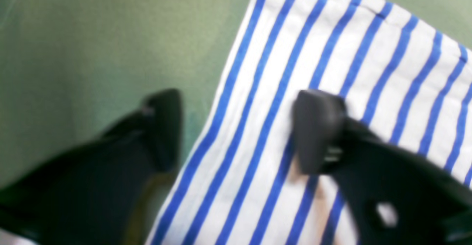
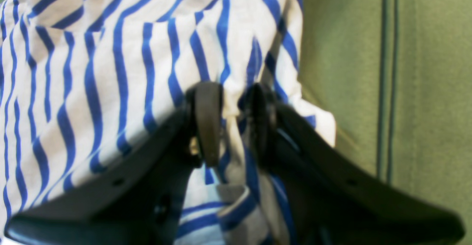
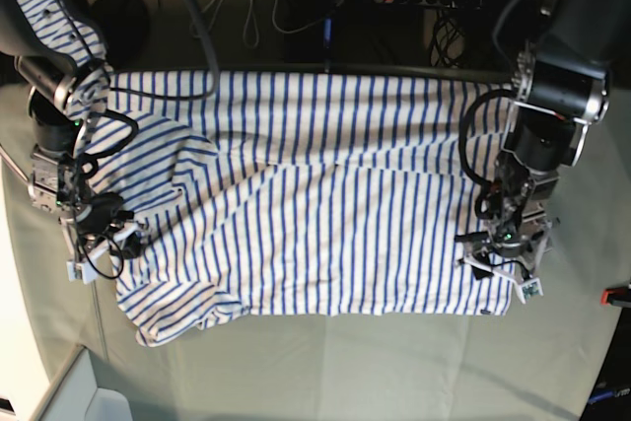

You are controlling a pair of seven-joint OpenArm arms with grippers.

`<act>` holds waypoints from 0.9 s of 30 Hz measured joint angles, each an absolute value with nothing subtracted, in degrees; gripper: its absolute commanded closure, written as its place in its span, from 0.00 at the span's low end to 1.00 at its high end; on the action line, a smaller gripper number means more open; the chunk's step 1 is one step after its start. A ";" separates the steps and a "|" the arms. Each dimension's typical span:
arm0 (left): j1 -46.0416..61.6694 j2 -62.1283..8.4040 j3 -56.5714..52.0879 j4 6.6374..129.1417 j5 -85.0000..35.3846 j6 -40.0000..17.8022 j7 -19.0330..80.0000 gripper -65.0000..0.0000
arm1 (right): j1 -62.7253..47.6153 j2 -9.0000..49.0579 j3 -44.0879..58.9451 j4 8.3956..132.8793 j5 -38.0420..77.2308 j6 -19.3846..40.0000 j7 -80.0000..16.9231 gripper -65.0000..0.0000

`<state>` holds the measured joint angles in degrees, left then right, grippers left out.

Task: Layout the t-shirt on the table in an organized manner, then fold the t-shirt properly
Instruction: 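Move both grippers to the shirt's hem corners and grasp them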

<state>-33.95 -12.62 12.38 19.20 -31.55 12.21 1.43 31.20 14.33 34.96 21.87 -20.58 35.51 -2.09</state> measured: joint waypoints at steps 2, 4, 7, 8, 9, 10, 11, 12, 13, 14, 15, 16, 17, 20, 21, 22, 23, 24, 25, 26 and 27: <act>-33.93 -12.67 12.38 19.20 -31.57 12.21 1.43 0.61 | 31.20 14.35 34.96 21.87 -20.58 35.53 -2.09 0.78; -33.93 -12.80 12.38 19.22 -31.57 12.21 1.41 0.66 | 31.22 14.33 34.96 21.87 -20.60 35.53 -2.09 0.78; -33.85 -13.15 12.10 19.18 -31.59 8.08 1.45 0.73 | 31.35 14.35 34.96 21.87 -20.60 35.53 -2.15 0.78; -33.82 -13.19 12.08 19.18 -31.57 5.93 1.41 0.77 | 31.38 14.35 34.96 21.87 -20.64 35.51 -2.31 0.79; -33.82 -13.17 12.08 19.18 -31.55 5.08 1.39 0.82 | 31.40 14.35 34.96 21.89 -20.64 35.51 -2.33 0.79; -33.82 -13.17 12.08 19.18 -31.55 4.36 1.41 0.88 | 31.38 14.35 34.96 21.98 -20.62 35.53 -2.33 0.79; -33.82 -13.15 12.08 19.18 -31.55 4.01 1.39 0.96 | 31.38 14.37 34.96 21.98 -20.62 35.53 -2.33 0.79; -33.82 -13.15 12.08 19.18 -31.53 4.01 1.41 1.00 | 31.38 14.37 34.96 21.98 -20.62 35.53 -2.35 0.79; -33.82 -13.15 12.10 19.18 -31.46 4.03 1.39 1.00 | 31.38 14.37 34.96 21.98 -20.62 35.53 -2.33 0.79; -33.82 -13.17 12.08 19.16 -31.62 4.03 1.39 0.99 | 31.38 14.37 34.96 21.98 -20.62 35.53 -2.33 0.79; -33.82 -13.15 12.10 19.16 -31.62 4.03 1.41 0.99 | 31.38 14.37 34.96 21.98 -20.62 35.53 -2.35 0.79; -33.80 -13.15 12.10 19.16 -31.62 4.03 1.39 1.00 | 31.38 14.37 34.96 21.98 -20.62 35.53 -2.33 0.79; -33.67 -13.17 12.08 19.18 -31.62 4.03 1.30 1.00 | 31.38 14.37 34.96 21.98 -20.62 35.53 -2.33 0.79; -33.30 -13.17 12.05 19.18 -31.64 4.01 0.75 1.00 | 31.38 14.46 34.96 21.98 -20.64 35.51 -2.39 0.85; -33.32 -13.17 12.05 19.29 -31.64 4.01 0.86 1.00 | 31.38 14.46 34.96 21.98 -20.67 35.51 -2.48 0.88; -33.32 -13.17 12.05 19.51 -31.64 4.03 1.06 1.00 | 31.38 14.48 34.96 22.02 -20.67 35.51 -2.52 0.90; -33.32 -13.15 12.05 19.62 -31.64 4.03 1.06 1.00 | 31.38 14.48 34.96 22.09 -20.71 35.53 -2.55 0.92; -33.32 -13.15 11.99 19.81 -31.64 4.03 1.48 1.00 | 31.40 14.46 34.96 22.13 -20.78 35.51 -2.70 0.92; -33.15 -13.17 11.97 20.49 -31.86 4.08 1.65 1.00 | 31.53 14.46 34.96 22.13 -20.80 35.53 -2.83 0.92; -32.82 -13.21 11.92 21.65 -31.83 4.10 1.76 1.00 | 31.68 14.46 34.96 22.13 -20.82 35.53 -3.16 0.93; -32.14 -13.30 11.88 23.38 -31.81 4.23 1.72 1.00 | 31.73 14.46 34.96 22.13 -20.84 35.53 -3.38 0.93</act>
